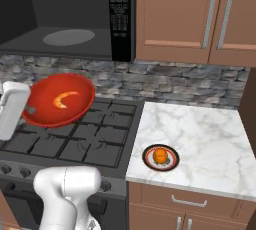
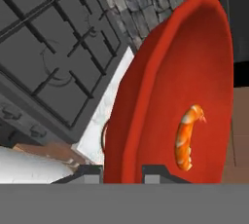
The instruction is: Remove the orange from the bowl and place it on the small plate. Then place the bowl with only the shrimp in the microwave, close the door, and press the start button to microwave the shrimp.
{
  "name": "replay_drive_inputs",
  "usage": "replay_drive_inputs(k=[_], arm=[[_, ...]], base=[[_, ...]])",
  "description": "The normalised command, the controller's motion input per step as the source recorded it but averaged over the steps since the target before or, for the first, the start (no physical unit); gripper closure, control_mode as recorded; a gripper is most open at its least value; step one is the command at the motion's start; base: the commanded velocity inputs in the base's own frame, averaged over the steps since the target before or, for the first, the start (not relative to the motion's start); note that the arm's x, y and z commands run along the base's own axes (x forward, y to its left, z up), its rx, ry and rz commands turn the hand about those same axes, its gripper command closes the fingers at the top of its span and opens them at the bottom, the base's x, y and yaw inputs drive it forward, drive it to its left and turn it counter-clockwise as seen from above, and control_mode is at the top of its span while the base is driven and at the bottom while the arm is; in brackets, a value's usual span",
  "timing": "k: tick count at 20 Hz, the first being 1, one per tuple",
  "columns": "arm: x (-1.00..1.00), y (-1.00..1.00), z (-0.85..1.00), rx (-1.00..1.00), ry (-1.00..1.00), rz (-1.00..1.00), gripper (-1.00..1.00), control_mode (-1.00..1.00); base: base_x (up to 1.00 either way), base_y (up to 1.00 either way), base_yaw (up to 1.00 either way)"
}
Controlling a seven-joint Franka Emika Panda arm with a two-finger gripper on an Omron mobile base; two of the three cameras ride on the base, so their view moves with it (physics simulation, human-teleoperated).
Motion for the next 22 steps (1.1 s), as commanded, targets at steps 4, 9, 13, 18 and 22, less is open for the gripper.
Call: replay_drive_inputs(k=[4,9,13,18,22], arm=[[0.00,0.08,0.87,-0.03,-0.23,0.33,1.00,-1.00],[0.00,0.11,0.91,-0.09,-0.25,0.29,1.00,-1.00],[0.05,0.20,0.76,-0.12,-0.19,0.27,1.00,-1.00],[0.47,0.23,0.46,-0.07,-0.01,0.20,1.00,-1.00],[0.65,0.20,0.22,-0.08,0.14,0.10,1.00,-1.00]], base=[[0.00,0.00,0.00],[0.00,0.00,0.00],[0.00,0.00,0.00],[0.00,0.00,0.00],[0.00,0.00,0.00]])
